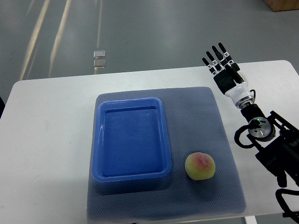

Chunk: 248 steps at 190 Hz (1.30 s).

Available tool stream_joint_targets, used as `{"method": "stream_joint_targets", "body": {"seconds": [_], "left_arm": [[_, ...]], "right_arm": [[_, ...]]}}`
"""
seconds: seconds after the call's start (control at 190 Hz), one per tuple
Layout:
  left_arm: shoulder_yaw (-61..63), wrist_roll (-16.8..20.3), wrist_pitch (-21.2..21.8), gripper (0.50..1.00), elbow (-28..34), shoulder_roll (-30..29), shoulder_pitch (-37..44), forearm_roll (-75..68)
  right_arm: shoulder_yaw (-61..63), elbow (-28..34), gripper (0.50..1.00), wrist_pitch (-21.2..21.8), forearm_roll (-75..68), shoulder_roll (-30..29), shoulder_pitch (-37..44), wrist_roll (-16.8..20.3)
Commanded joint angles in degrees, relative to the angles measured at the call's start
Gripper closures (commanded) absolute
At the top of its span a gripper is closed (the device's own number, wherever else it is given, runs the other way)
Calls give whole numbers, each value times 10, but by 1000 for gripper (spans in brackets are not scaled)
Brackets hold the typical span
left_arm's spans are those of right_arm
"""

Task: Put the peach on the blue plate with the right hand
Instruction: 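Move the right hand down and toward the peach beside the blue tray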

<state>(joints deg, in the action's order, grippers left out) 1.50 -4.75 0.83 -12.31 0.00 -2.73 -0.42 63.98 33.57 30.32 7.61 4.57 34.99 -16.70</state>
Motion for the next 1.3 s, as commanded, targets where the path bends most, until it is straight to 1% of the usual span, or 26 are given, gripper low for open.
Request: {"method": "stream_joint_targets", "body": {"seconds": [0.0,0.121,0.215,0.22,0.262,0.299,0.346,0.352,0.362,0.425,0.467,0.472,0.504,0.593,0.646,0.651,0.667,0.719,0.724,0.735,0.856,0.976,1.134,1.207,1.213,1.297], "left_arm": [[0,0,0,500,0,0,0,0],[1,0,0,500,0,0,0,0],[-1,0,2,500,0,0,0,2],[-1,0,2,500,0,0,0,2],[-1,0,2,500,0,0,0,2],[-1,0,1,500,0,0,0,2],[-1,0,1,500,0,0,0,2],[-1,0,0,500,0,0,0,1],[-1,0,0,500,0,0,0,0],[-1,0,-1,500,-1,0,-1,-1],[-1,0,-1,500,-1,0,-1,-1],[-1,0,-1,500,-2,0,-4,-2],[-1,0,-1,500,-2,0,-5,-2],[0,0,-1,500,-2,0,-7,-2],[0,0,-1,500,-2,0,-7,-2],[0,0,-1,500,-2,0,-7,-2],[0,0,-1,500,-2,0,-7,-2],[0,0,-1,500,-2,0,-7,-2],[0,0,-1,500,-1,0,-7,-1],[0,0,-1,500,-1,0,-7,-1],[0,0,-1,500,-1,0,-7,-1],[0,0,-1,500,-1,0,-7,-1],[0,0,-1,500,-1,0,-7,-1],[0,0,-1,500,-1,0,-7,-1],[0,0,-1,500,0,0,-7,-1],[0,0,-1,500,0,0,-7,-1]], "right_arm": [[0,0,568,0,10,0,0,0],[0,2,566,-1,19,0,2,0],[-33,4,568,-2,73,5,26,1],[-75,7,568,-3,134,18,48,3],[-107,15,568,-2,182,40,62,6],[-148,34,568,-2,259,83,83,9],[-149,34,568,-2,259,83,83,9],[-206,66,568,4,356,132,106,10],[-220,75,568,5,379,143,112,10],[-293,140,568,14,486,198,148,13],[-293,141,568,14,486,198,148,13],[-339,198,568,31,543,249,174,22],[-365,234,568,47,562,278,190,32],[-415,315,568,47,565,330,234,64],[-415,315,568,47,565,330,234,64],[-434,356,566,47,563,351,249,81],[-439,372,568,47,562,362,251,83],[-439,372,568,47,562,362,251,83],[-444,407,568,47,558,382,251,83],[-445,414,568,47,556,386,251,84],[-445,463,568,47,537,417,228,84],[-442,473,568,47,536,423,203,82],[-432,505,568,47,536,436,134,78],[-430,507,568,47,536,435,127,77],[-425,509,568,47,536,435,109,75],[-419,512,568,43,536,432,88,72]]}}
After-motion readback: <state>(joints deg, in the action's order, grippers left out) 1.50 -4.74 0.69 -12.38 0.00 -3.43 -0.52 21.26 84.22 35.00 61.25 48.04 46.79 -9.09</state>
